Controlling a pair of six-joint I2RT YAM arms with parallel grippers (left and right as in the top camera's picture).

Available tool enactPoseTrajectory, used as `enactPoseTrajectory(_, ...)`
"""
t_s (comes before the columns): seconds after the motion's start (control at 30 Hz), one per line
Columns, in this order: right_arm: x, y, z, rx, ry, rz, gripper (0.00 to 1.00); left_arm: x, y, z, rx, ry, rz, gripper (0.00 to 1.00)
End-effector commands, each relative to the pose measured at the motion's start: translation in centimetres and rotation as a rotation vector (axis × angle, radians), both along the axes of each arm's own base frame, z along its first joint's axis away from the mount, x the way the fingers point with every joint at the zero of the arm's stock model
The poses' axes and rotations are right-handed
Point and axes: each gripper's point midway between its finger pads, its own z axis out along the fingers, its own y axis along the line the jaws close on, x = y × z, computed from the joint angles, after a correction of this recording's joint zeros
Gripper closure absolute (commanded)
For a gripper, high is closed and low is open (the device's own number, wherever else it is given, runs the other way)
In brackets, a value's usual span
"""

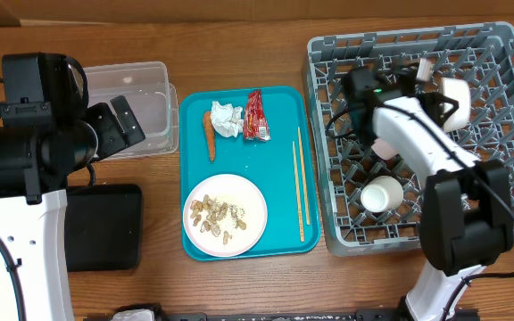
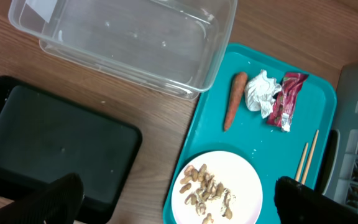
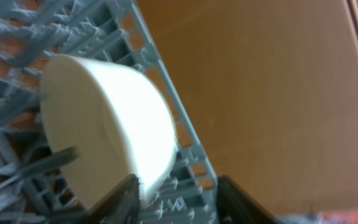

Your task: Sort waste into correct bins and load items into the dishwasher

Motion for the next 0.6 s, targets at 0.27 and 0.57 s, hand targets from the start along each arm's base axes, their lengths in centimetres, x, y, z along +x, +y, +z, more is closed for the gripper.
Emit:
enactPoseTrajectory(0.27,-0.6,7.4,8.3,0.415,-0.256,0.220,0.35,0.0,0.4,0.2,0.019,-0.002,-0.002,0.00)
enactPoseTrajectory(0.57,-3.1,22.4,8.9,1.352,-0.082,0.641,0.37,0.0,0.4,0.2,0.019,-0.002,-0.002,0.00)
